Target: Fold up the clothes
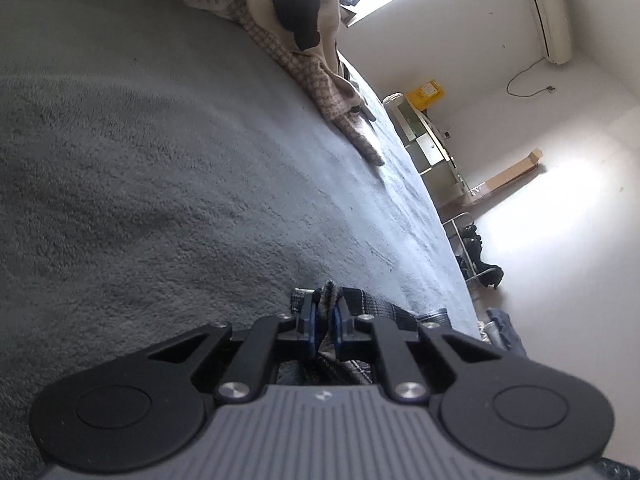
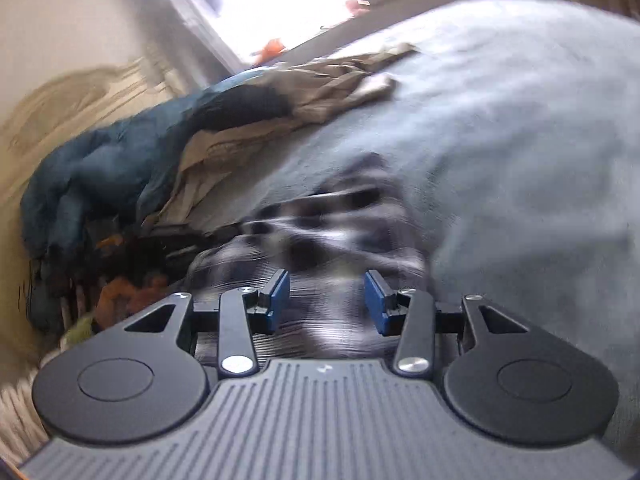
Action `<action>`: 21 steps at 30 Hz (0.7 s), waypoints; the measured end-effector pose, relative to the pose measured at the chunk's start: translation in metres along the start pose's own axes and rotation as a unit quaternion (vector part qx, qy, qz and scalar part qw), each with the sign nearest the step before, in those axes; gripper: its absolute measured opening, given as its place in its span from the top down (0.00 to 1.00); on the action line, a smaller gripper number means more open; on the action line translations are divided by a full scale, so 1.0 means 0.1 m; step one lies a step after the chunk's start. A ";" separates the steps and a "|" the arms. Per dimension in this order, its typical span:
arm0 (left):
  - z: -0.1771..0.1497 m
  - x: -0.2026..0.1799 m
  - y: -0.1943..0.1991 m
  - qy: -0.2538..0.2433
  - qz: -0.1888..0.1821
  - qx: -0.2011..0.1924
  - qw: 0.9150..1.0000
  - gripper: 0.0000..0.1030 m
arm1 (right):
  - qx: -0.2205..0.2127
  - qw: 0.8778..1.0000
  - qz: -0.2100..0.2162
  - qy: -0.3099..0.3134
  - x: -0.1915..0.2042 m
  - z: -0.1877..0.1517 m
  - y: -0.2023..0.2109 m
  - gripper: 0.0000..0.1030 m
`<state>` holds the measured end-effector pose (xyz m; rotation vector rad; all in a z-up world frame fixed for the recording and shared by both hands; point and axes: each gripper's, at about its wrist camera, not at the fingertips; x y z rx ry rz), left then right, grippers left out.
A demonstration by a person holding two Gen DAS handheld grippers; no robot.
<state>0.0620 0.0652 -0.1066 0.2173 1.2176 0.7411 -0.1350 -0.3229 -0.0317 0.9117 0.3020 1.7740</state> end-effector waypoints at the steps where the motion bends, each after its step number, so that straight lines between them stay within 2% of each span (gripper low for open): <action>1: 0.01 0.01 0.00 0.004 -0.002 0.002 1.000 0.90 | 0.002 0.999 0.011 0.041 0.15 -0.01 0.00 0.61; 3: 0.04 0.02 -0.01 0.007 -0.004 0.005 1.000 0.90 | 0.007 0.990 0.035 0.135 0.50 -0.08 0.00 0.61; 4: 0.04 0.03 -0.01 0.008 -0.004 0.006 1.000 0.90 | 0.010 0.980 0.040 0.193 0.68 -0.15 -0.01 0.60; 6: 0.02 0.03 0.00 0.008 -0.003 0.007 1.000 0.89 | 0.018 0.949 0.035 0.313 1.03 -0.32 -0.06 0.60; 8: 0.01 0.03 0.01 0.008 -0.002 0.006 1.000 0.89 | 0.032 0.910 0.023 0.413 1.28 -0.50 -0.17 0.60; 12: 0.05 0.01 -0.03 0.010 -0.003 0.005 1.000 0.89 | 0.053 0.860 -0.024 0.506 1.46 -0.69 -0.49 0.61; 15: 0.05 0.01 -0.04 0.005 -0.001 0.003 1.000 0.89 | 0.058 0.849 -0.047 0.524 1.48 -0.74 -0.61 0.64; 16: 0.05 0.01 -0.04 0.004 0.000 0.003 1.000 0.89 | 0.060 0.845 -0.053 0.528 1.48 -0.76 -0.65 0.72; 17: 0.04 0.01 -0.04 0.002 0.000 0.003 1.000 0.89 | 0.057 0.845 -0.059 0.528 1.49 -0.77 -0.65 0.79; 21: 0.04 -0.02 -0.04 -0.002 0.000 0.003 1.000 0.89 | 0.046 0.856 -0.071 0.510 1.44 -0.75 -0.60 0.86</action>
Point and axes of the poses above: each gripper's, at about its wrist camera, not at the fingertips, and y roughly against the way its jaws point, x to its left, z to its top, and after that the axes turned 9 degrees about x, right-handed
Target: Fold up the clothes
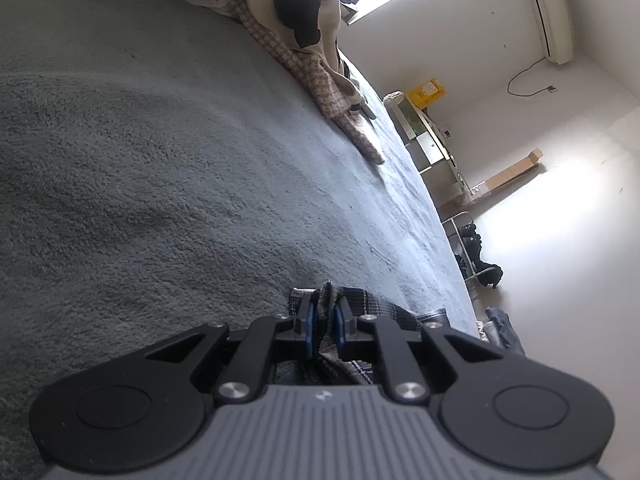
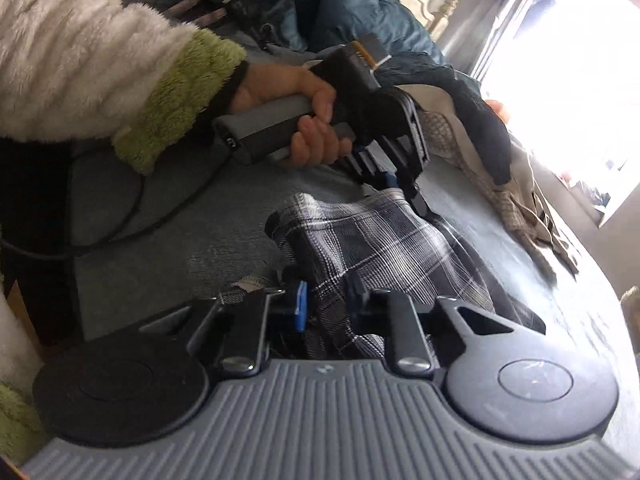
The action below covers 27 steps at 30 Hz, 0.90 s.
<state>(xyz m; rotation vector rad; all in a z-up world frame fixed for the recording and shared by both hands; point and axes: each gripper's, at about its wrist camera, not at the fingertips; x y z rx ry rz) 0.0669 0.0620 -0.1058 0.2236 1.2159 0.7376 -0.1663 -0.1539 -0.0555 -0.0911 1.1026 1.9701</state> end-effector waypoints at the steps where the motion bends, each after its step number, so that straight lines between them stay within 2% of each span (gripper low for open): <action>1: 0.00 -0.01 0.00 -0.001 0.000 0.000 1.000 0.89 | 0.001 1.000 -0.002 -0.004 -0.01 -0.01 0.01 0.87; 15: -0.01 0.00 0.00 -0.010 -0.007 0.002 1.000 0.89 | 0.020 1.000 -0.019 0.003 0.03 -0.01 0.06 0.90; 18: -0.02 0.01 0.05 -0.009 -0.009 0.007 1.000 0.86 | 0.022 0.999 -0.025 0.022 0.10 0.00 0.07 0.86; 20: -0.02 0.00 0.15 -0.009 -0.011 0.007 1.000 0.83 | 0.026 0.999 -0.025 0.025 0.10 -0.01 0.13 0.79; 23: -0.07 -0.07 0.40 -0.024 -0.006 -0.018 1.000 0.83 | 0.016 1.000 -0.007 -0.001 0.01 -0.06 0.34 0.75; 27: -0.21 -0.31 0.79 -0.064 0.000 -0.060 0.996 0.83 | -0.025 0.995 0.006 -0.095 -0.29 -0.14 0.64 0.75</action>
Point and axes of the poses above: each gripper's, at about its wrist camera, not at the fingertips, and y roughly against the way its jaws point, x to its left, z to its top, and after that the axes turned 9 degrees about x, right-handed
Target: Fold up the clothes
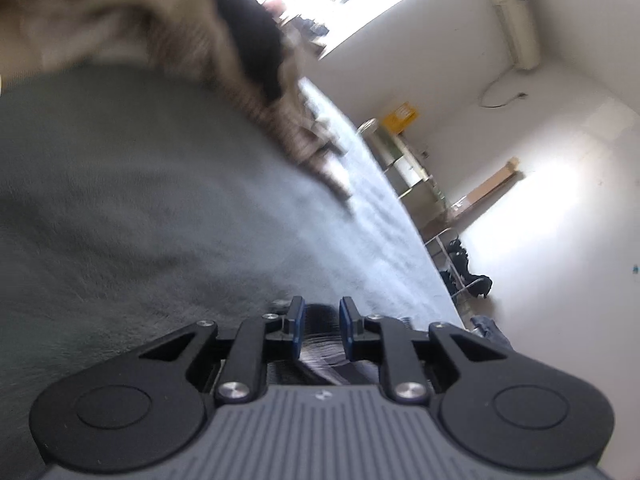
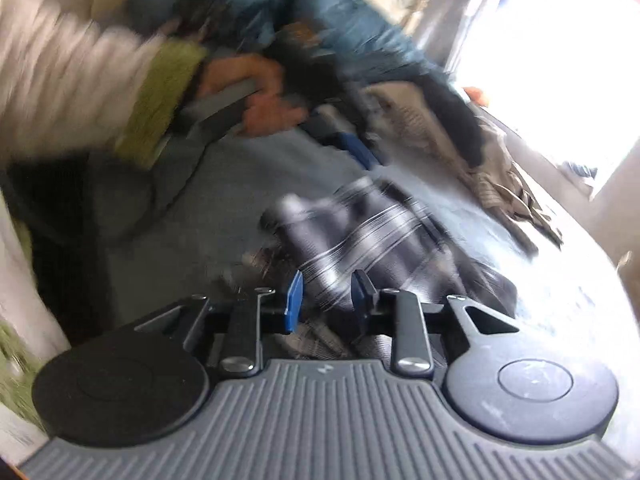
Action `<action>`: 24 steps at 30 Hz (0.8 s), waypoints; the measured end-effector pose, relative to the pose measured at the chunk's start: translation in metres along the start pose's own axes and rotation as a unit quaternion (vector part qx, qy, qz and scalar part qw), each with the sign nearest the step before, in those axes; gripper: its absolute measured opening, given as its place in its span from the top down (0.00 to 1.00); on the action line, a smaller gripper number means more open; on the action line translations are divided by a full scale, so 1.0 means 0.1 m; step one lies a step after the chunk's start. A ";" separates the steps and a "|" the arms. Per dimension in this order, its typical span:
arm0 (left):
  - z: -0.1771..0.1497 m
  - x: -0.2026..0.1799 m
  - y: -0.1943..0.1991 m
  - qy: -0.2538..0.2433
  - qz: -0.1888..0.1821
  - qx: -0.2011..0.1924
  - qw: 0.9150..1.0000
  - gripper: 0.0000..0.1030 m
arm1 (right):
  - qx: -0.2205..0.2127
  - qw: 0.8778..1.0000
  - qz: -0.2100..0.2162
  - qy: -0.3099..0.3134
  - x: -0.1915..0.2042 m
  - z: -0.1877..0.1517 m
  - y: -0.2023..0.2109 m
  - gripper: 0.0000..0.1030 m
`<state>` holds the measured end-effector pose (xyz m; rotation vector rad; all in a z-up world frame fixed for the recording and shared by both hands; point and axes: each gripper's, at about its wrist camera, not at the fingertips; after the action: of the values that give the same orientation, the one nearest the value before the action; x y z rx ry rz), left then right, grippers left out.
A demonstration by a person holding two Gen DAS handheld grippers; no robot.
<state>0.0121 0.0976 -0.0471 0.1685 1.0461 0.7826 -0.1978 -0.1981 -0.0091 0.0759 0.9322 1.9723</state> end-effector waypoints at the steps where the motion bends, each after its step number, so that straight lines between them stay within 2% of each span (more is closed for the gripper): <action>1: -0.04 -0.12 0.05 -0.018 0.000 -0.002 1.000 0.82 | -0.006 1.000 0.000 -0.025 -0.06 -0.01 0.00 0.75; 6: -0.40 -0.74 -0.03 -0.101 0.006 0.025 0.995 0.82 | -0.026 0.989 -0.010 -0.146 -0.30 -0.05 -0.16 0.76; 8: -0.65 -0.87 -0.15 -0.129 0.023 0.041 0.991 0.82 | -0.003 0.985 -0.009 -0.173 -0.31 -0.15 -0.30 0.76; 11: -0.95 -0.89 -0.32 -0.146 0.060 0.066 0.985 0.84 | 0.037 0.980 -0.004 -0.195 -0.28 -0.40 -0.45 0.78; 12: -1.01 -0.90 -0.32 -0.153 0.071 0.062 0.984 0.85 | 0.045 0.978 -0.003 -0.201 -0.28 -0.48 -0.48 0.78; 13: -1.06 -0.92 -0.28 -0.167 0.079 0.053 0.981 0.84 | 0.033 0.979 -0.005 -0.203 -0.29 -0.51 -0.41 0.78; 15: -1.17 -1.10 -0.14 -0.225 0.085 0.032 0.970 0.83 | -0.008 0.979 -0.011 -0.202 -0.32 -0.50 -0.17 0.78; 17: -1.30 -1.29 -0.03 -0.285 0.092 0.013 0.954 0.78 | -0.044 0.978 -0.031 -0.201 -0.40 -0.49 0.01 0.78; 19: -1.45 -1.42 -0.02 -0.321 0.098 0.019 0.942 0.78 | -0.064 0.974 -0.047 -0.211 -0.49 -0.52 0.06 0.78; 22: -1.69 -1.46 -0.20 -0.354 0.139 0.057 0.923 0.78 | -0.048 0.970 -0.069 -0.227 -0.57 -0.65 -0.14 0.78; 24: -1.86 -1.43 -0.26 -0.375 0.164 0.055 0.911 0.78 | -0.010 0.972 -0.077 -0.221 -0.53 -0.81 -0.31 0.79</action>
<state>-0.1661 -0.0567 -0.0532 0.7003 0.3250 0.8563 -0.1772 -0.2766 -0.0705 0.4024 0.6070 1.7217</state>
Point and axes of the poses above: each gripper's, at about its wrist camera, not at the fingertips, and y roughly against the way its jaws point, x to its left, z to its top, and after that the axes turned 9 degrees about x, right-handed
